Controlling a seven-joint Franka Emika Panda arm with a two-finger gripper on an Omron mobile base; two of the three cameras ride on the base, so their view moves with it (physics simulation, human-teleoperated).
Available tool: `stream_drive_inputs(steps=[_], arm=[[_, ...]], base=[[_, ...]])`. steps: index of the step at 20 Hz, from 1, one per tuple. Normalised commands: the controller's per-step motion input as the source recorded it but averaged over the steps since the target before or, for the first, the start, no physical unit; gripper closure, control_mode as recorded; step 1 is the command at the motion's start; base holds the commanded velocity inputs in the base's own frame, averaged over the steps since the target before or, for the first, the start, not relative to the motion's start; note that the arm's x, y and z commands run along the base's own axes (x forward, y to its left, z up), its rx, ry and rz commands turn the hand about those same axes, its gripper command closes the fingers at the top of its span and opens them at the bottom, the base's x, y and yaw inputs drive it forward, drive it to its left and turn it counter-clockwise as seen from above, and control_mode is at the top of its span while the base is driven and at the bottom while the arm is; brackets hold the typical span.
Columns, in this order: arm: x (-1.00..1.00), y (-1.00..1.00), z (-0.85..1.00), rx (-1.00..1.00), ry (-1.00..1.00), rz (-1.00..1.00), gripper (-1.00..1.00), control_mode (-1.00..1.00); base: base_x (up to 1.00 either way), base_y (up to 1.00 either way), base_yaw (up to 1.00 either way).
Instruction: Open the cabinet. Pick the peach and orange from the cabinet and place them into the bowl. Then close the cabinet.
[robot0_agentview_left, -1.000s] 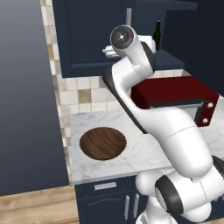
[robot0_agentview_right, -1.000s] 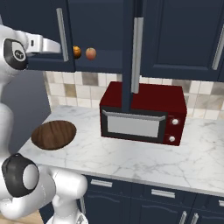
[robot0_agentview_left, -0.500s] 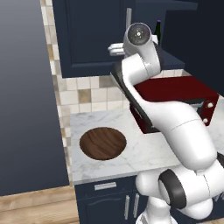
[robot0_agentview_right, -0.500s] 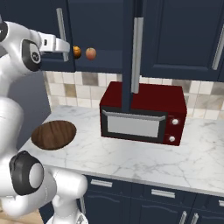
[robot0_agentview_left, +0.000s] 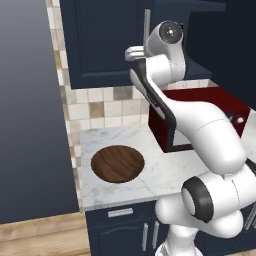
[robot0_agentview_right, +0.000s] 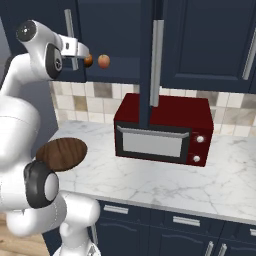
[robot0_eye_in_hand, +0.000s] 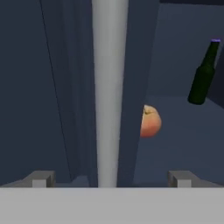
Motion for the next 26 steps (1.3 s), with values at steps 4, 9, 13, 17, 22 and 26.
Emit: stream_drive_inputs(steps=[4, 9, 13, 17, 22, 26], arm=[[0.39, 0.03, -0.02, 0.03, 0.04, 0.08, -1.00, -1.00], [0.25, 0.27, -0.14, 0.00, 0.00, 0.03, -1.00, -1.00], [0.19, 0.27, -0.14, 0.00, 0.00, 0.00, -1.00, -1.00], [0.36, 0.15, -0.13, 0.00, 0.00, 0.00, -1.00, -1.00], [0.43, 0.21, -0.27, 0.00, 0.00, 0.00, 1.00, -1.00], [0.32, 0.25, -0.23, 0.00, 0.00, 0.00, 1.00, -1.00]], base=[[0.00, 0.00, 0.00], [0.00, 0.00, 0.00], [0.00, 0.00, 0.00], [0.00, 0.00, 0.00], [0.00, 0.00, 0.00], [0.00, 0.00, 0.00]])
